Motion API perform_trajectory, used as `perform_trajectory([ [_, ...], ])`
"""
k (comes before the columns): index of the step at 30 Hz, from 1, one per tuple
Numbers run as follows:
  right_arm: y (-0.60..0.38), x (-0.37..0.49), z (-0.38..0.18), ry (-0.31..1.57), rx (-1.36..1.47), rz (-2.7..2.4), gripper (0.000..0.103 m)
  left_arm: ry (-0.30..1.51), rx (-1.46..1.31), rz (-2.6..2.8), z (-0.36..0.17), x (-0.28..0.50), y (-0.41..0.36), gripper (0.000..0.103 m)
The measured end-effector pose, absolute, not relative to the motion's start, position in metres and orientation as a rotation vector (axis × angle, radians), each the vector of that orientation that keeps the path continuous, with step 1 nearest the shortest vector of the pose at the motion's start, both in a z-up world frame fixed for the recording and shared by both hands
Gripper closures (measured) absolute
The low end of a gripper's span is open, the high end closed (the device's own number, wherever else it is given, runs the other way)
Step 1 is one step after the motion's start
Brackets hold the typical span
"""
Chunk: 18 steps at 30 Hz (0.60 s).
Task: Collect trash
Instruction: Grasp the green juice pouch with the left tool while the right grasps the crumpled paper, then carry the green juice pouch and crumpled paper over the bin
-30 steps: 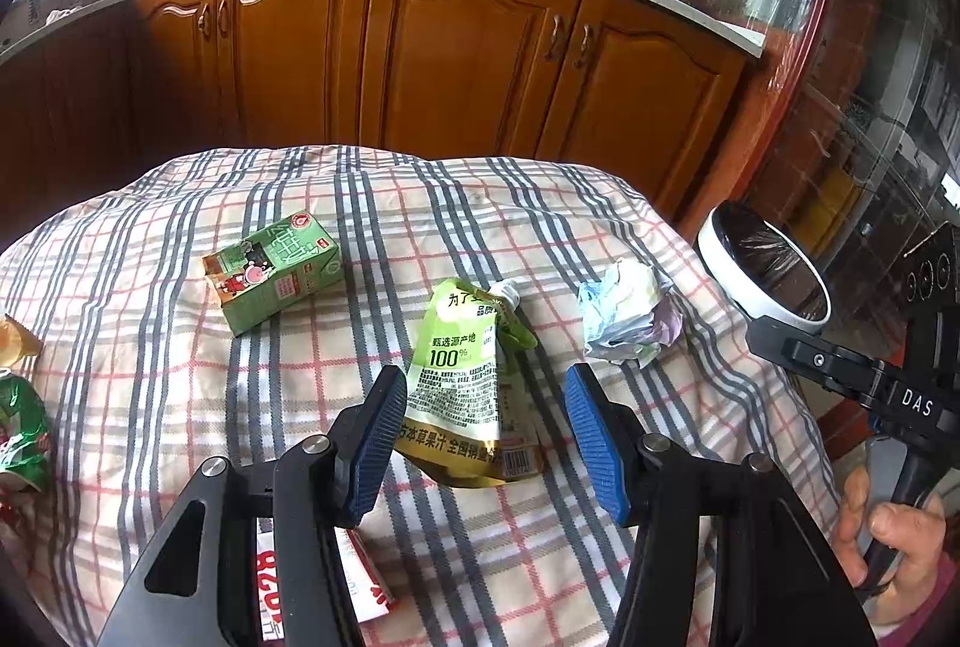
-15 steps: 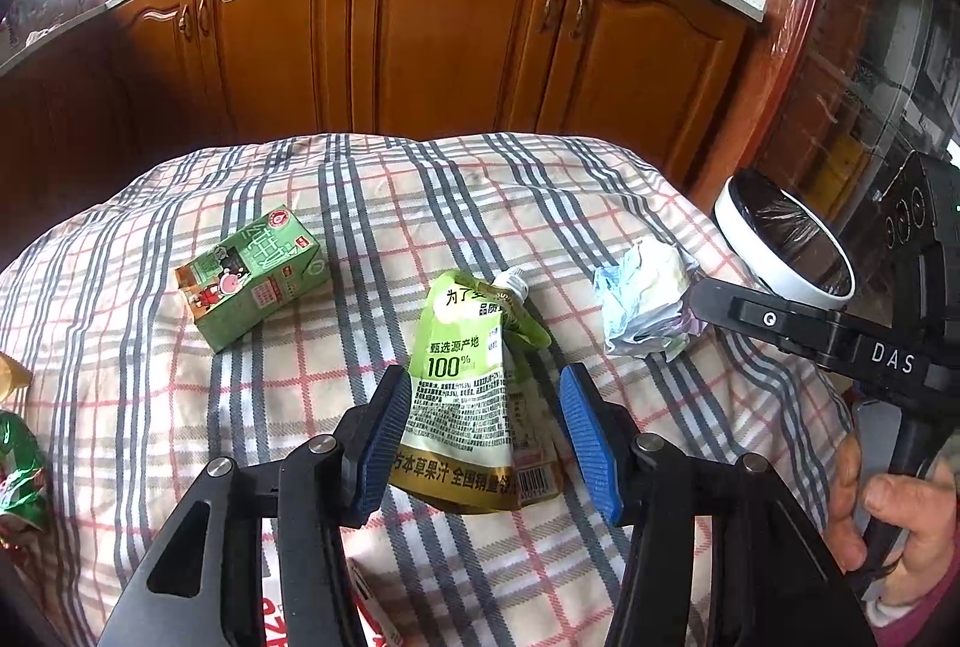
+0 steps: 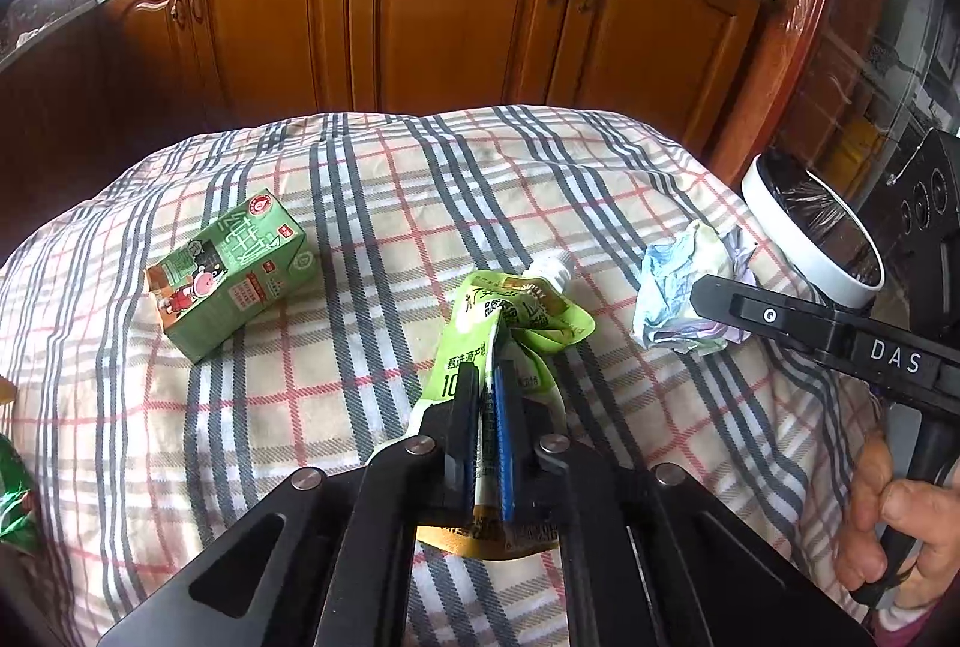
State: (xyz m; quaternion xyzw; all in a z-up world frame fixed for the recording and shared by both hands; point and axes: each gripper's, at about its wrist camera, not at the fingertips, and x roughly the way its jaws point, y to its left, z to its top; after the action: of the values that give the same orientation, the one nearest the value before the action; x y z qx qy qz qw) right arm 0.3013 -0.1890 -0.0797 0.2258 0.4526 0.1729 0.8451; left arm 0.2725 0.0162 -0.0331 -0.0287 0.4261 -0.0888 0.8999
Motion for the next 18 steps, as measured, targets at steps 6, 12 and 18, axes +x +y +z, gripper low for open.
perform_trajectory([
  [6,-0.202,0.286,-0.061,0.904,0.483,0.369,0.075,0.838,-0.087,-0.205,-0.022,0.26,0.015,0.102],
  [12,-0.227,0.269,-0.045,0.866,0.483,0.344,0.075,0.804,-0.092,-0.26,-0.005,0.251,0.0,0.102],
  [18,-0.256,0.251,-0.035,0.84,0.478,0.293,0.075,0.785,-0.076,-0.316,0.006,0.247,-0.022,0.102],
])
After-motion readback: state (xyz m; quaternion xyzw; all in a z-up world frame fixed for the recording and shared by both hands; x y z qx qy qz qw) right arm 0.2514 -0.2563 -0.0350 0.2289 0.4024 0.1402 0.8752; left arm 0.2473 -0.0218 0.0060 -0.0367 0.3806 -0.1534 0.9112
